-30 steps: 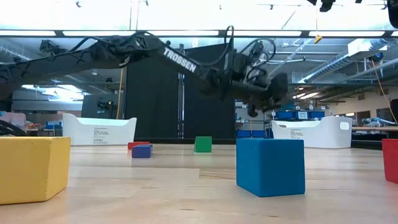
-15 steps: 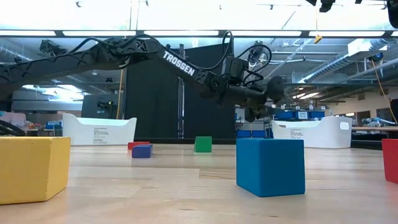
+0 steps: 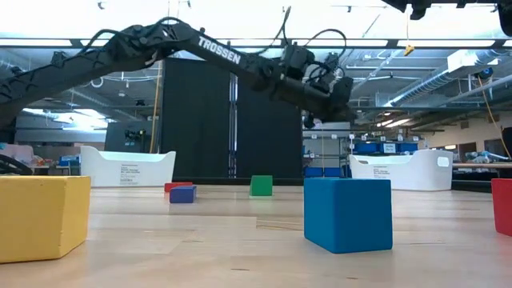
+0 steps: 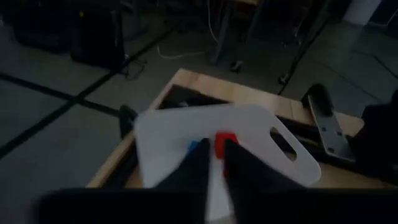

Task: Sort blocks by size
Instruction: Put the large blue block into the left white bin

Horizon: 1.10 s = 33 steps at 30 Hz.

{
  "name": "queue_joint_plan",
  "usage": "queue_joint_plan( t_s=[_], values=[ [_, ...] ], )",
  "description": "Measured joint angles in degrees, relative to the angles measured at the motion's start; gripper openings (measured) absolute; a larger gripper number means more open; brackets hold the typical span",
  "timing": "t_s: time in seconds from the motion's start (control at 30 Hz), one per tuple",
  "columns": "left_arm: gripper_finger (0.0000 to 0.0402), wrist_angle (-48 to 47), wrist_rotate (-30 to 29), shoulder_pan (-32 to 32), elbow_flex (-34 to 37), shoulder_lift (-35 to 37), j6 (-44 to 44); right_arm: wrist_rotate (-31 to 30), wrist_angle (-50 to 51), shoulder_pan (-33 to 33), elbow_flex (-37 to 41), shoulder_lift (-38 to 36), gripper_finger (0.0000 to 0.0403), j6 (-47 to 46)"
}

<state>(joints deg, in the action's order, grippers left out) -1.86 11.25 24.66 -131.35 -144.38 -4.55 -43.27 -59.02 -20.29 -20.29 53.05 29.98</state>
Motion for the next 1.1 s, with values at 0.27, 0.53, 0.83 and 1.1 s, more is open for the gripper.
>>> queue_joint_plan(
  t_s=[0.27,0.53,0.83,1.1],
  values=[
    [0.0005,-2.51,0.68,0.05,8.28,11.26,3.76,-0.19,1.03,2.70,0.00,3.46,0.0160,-4.79],
    [0.0003,13.50,-2.34,0.49,45.26,38.55,3.97,3.01,2.70,6.24,-1.28,11.23,0.0160,-12.74],
    [0.0008,21.63,-2.88,-0.79,79.16,68.23,0.64,23.23,23.59,15.39,-14.39,29.02,0.0160,-26.71],
    [0.0009,22.18,-2.87,-3.91,94.06,84.32,-2.70,34.35,39.12,19.93,-26.49,44.49,0.0184,-27.43]
  ],
)
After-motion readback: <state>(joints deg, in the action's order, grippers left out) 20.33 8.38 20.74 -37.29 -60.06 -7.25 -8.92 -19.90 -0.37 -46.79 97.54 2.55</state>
